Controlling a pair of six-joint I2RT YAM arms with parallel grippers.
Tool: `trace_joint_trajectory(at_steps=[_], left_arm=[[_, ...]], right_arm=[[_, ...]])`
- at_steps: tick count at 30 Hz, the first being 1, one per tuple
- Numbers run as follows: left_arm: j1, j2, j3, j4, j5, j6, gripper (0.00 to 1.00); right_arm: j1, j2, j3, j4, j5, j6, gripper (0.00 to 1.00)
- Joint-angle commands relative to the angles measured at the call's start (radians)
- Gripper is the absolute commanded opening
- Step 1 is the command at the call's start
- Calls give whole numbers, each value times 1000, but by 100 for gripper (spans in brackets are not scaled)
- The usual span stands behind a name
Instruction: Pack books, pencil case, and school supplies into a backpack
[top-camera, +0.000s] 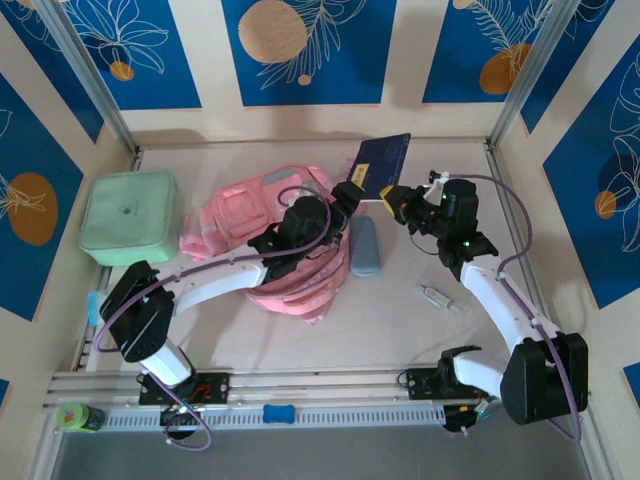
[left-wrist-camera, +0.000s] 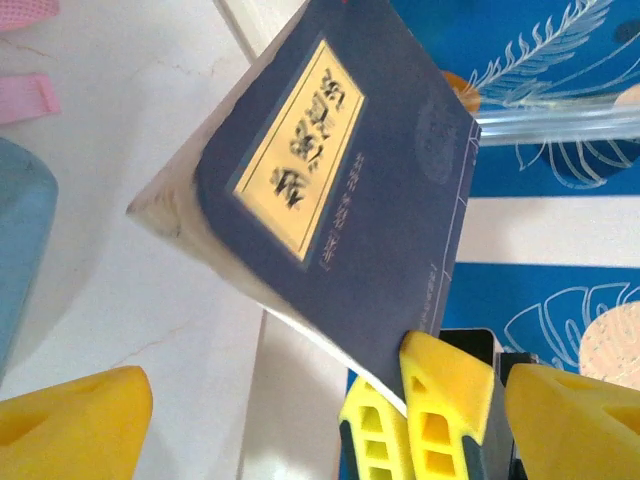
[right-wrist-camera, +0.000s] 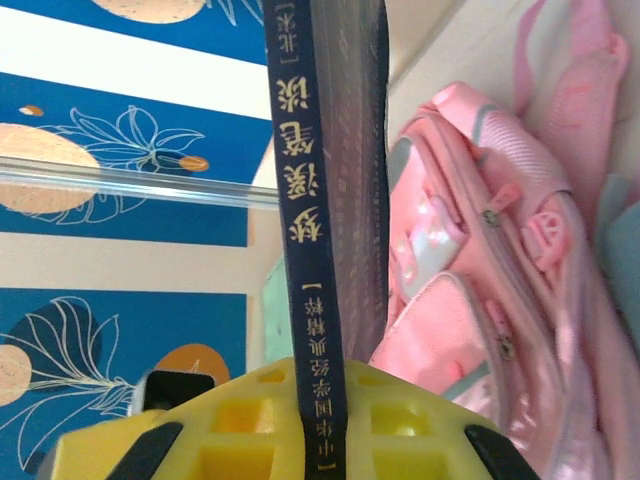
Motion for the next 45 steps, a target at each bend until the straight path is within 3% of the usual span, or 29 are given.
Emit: trace_joint_trajectory(at_steps=[1, 7, 22, 25, 31, 34, 36, 39, 43, 45], left_arm=[[-18, -31, -1, 129, -99, -72, 91], [-30, 40, 65, 191, -104, -74, 87], [-44, 89, 106, 208, -210, -78, 63], [-46, 88, 112, 206, -238, -63, 52], [-44, 78, 101, 233, -247, 9, 9], [-40, 70, 96, 228, -256, 36, 0], [-32, 62, 92, 225, -249, 56, 0], [-2, 47, 97, 181, -193, 91, 0], [63, -3, 88, 72, -40, 192, 0], [105, -43, 73, -6, 65, 265, 0]], right_arm=[[50, -33, -17, 158, 102, 85, 0], [111, -56, -53, 211, 110, 160, 0], [189, -108, -111, 241, 134, 215, 0], [205, -104, -115, 226, 144, 217, 0], [213, -121, -100, 162, 162, 164, 0], [213, -127, -91, 134, 164, 130, 9], [209, -131, -80, 113, 152, 104, 17], [201, -149, -37, 28, 140, 24, 38], [178, -147, 110, -313, 155, -135, 59], [127, -130, 156, -432, 109, -183, 64]])
